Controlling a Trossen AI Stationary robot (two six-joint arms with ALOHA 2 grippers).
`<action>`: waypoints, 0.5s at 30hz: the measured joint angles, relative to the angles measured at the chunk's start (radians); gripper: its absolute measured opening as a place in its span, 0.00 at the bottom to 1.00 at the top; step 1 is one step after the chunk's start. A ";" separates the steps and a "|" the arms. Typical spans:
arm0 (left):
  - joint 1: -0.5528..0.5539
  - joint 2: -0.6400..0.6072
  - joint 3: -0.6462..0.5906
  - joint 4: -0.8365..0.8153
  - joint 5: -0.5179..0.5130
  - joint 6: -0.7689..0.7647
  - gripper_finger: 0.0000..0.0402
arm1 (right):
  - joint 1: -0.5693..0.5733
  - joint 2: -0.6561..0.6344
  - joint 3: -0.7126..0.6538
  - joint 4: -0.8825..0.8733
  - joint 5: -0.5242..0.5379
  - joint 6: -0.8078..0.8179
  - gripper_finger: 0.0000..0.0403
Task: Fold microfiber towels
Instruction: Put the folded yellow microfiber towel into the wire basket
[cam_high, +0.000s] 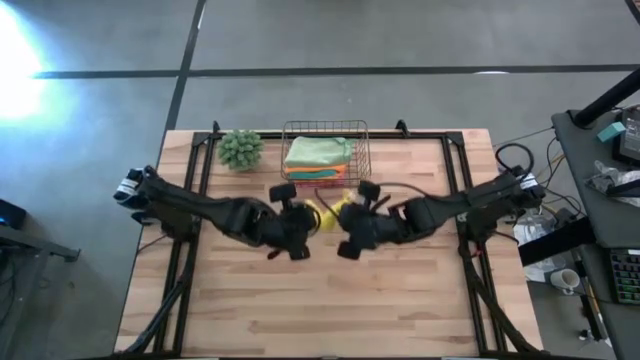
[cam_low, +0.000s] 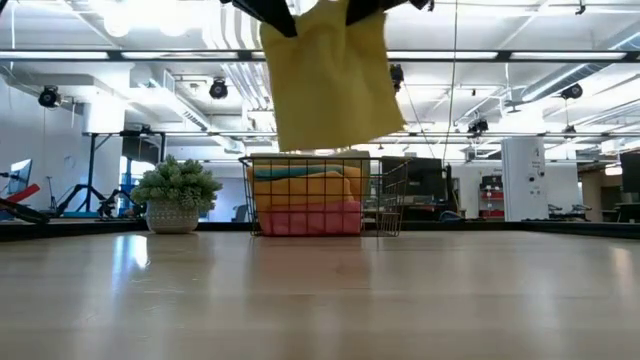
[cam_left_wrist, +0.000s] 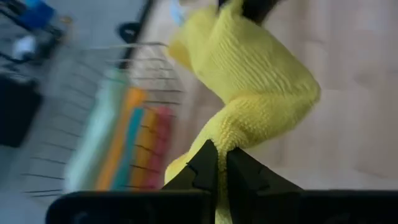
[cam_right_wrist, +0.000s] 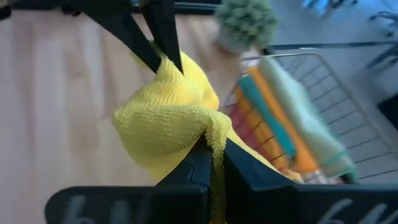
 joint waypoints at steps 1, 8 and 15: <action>0.016 -0.007 0.000 0.002 -0.017 0.023 0.00 | -0.018 0.000 0.010 0.000 0.000 -0.009 0.02; 0.150 -0.052 0.000 0.011 -0.071 0.177 0.00 | -0.155 0.000 0.031 -0.010 -0.003 -0.037 0.02; 0.307 -0.060 0.001 0.042 -0.058 0.325 0.00 | -0.298 0.000 0.032 0.049 -0.032 -0.156 0.02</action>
